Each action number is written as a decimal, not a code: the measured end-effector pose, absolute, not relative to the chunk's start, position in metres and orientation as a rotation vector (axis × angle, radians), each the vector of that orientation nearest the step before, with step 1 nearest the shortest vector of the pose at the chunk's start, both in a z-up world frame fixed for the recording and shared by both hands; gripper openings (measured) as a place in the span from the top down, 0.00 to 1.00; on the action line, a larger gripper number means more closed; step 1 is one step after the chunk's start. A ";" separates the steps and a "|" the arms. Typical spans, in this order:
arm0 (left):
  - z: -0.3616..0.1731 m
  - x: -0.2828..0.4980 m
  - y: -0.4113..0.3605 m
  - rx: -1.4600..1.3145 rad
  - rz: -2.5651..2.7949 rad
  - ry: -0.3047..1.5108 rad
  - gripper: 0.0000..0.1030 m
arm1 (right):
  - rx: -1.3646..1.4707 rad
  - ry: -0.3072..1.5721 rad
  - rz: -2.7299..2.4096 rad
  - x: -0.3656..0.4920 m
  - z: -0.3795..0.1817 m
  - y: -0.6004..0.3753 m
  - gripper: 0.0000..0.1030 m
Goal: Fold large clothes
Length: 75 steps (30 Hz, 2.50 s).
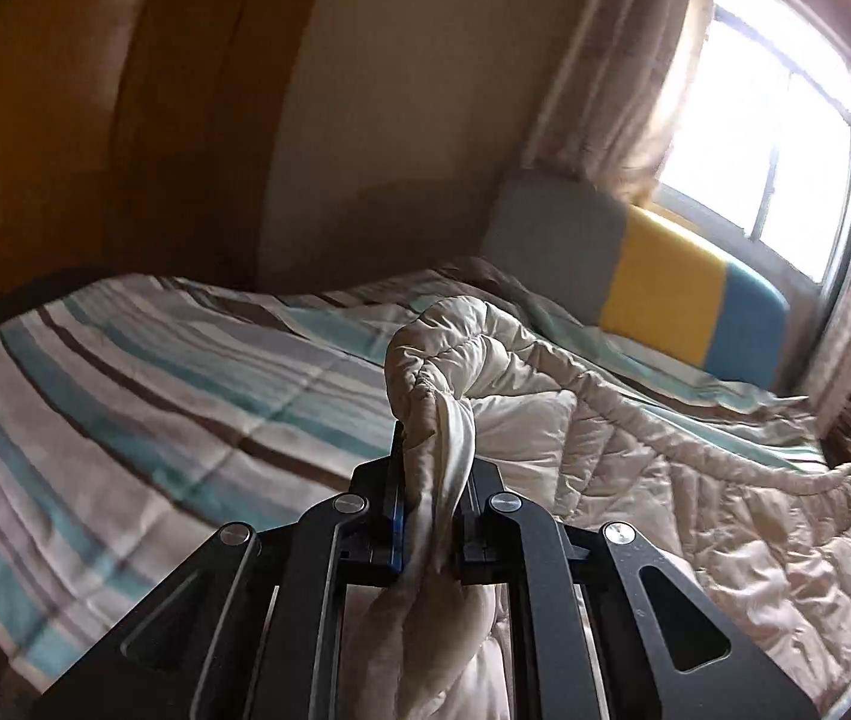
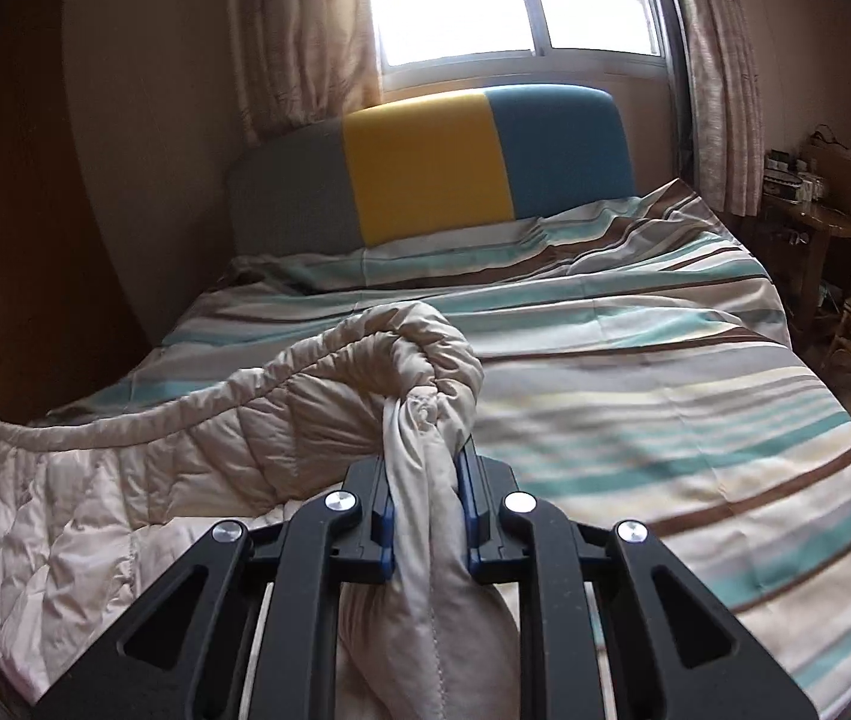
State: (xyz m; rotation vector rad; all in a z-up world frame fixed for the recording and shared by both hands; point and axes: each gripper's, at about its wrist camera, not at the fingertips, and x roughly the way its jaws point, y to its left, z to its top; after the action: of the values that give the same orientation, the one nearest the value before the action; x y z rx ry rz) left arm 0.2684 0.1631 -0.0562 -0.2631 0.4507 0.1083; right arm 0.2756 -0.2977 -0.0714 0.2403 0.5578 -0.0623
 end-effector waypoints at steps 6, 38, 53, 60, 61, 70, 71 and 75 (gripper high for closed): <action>-0.085 0.320 0.144 -0.135 0.211 0.541 0.90 | 0.202 0.654 -0.133 0.328 -0.110 -0.290 0.85; -0.096 0.303 0.107 -0.214 0.302 0.652 0.29 | 0.024 0.849 -0.265 0.362 -0.201 -0.269 0.63; -0.153 0.359 0.012 -0.006 0.181 0.707 0.25 | 0.029 0.841 -0.263 0.361 -0.201 -0.269 0.61; -0.168 0.364 0.012 0.007 0.198 0.734 0.19 | 0.035 0.845 -0.253 0.360 -0.198 -0.271 0.57; -0.169 0.364 0.011 0.007 0.201 0.733 0.19 | 0.038 0.844 -0.251 0.359 -0.195 -0.271 0.55; -0.161 0.364 0.006 0.047 0.233 0.763 0.15 | 0.028 0.756 -0.178 0.336 -0.152 -0.250 0.46; -0.157 0.363 0.008 0.040 0.228 0.771 0.15 | 0.041 0.739 -0.155 0.332 -0.145 -0.246 0.46; -0.143 0.354 0.010 0.012 0.230 0.744 0.15 | 0.099 0.671 -0.038 0.325 -0.117 -0.220 0.46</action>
State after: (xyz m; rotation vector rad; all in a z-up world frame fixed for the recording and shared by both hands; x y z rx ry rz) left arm 0.3541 0.0099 -0.1425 0.0123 0.7440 0.2299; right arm 0.3246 -0.2197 -0.1168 0.0990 0.6706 -0.0385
